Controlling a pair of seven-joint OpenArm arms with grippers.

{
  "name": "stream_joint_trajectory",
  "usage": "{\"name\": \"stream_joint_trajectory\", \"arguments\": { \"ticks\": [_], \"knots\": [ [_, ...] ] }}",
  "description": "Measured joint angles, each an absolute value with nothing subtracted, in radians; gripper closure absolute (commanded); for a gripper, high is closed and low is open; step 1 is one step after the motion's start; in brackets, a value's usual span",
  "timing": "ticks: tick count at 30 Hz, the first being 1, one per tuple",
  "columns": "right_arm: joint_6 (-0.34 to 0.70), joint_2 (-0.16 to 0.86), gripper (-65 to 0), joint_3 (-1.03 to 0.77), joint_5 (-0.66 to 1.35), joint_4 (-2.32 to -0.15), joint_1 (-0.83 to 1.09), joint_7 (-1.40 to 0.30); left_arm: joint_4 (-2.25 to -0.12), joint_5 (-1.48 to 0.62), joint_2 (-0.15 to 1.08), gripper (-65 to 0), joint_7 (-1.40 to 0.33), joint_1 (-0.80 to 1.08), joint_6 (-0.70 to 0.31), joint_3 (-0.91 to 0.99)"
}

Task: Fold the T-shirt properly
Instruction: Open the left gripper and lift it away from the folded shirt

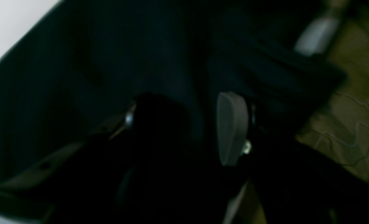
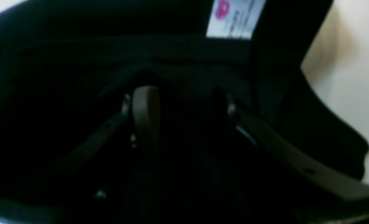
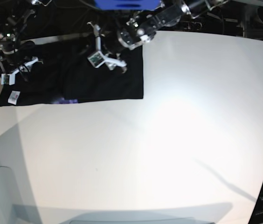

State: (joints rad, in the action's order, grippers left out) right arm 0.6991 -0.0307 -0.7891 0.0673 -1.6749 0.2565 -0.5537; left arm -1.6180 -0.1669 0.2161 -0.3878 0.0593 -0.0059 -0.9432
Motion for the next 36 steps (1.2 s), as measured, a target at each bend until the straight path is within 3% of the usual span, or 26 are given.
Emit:
{"name": "stream_joint_trajectory", "arguments": {
  "ticks": [5, 8, 16, 24, 30, 36],
  "knots": [
    [0.699, -0.031, -27.4, -0.791, 0.068, -1.675, 0.253, -0.548, -1.615, -0.286, 0.206, -31.1, -0.393, -0.051, 0.004, -1.058],
    [0.699, -0.034, -27.5, -0.794, 0.06, -1.71, 0.254, -0.557, -1.68, -0.336, 0.223, -31.1, -0.402, -0.056, -0.001, -1.03],
    [0.699, -0.047, -33.0, -0.855, 0.076, -1.797, 0.181, -0.553, -1.898, -0.456, 0.418, -31.1, -0.391, 0.11, 0.014, -0.603],
    [0.699, -0.033, -33.4, -0.933, 0.075, -1.74, 0.16, -0.557, -1.913, -0.51, 0.433, -31.1, -0.388, 0.342, 0.005, -0.184],
    [0.699, 0.046, -34.5, -0.944, 0.068, -1.583, 0.131, -0.546, -1.913, -0.547, 0.429, -31.1, -0.39, 0.384, 0.004, -0.05],
    [0.699, 0.094, -34.5, -0.944, 0.072, -1.465, 0.114, -0.538, -1.911, -0.563, 0.427, -31.1, -0.392, 0.385, 0.004, -0.041]
  ]
}}
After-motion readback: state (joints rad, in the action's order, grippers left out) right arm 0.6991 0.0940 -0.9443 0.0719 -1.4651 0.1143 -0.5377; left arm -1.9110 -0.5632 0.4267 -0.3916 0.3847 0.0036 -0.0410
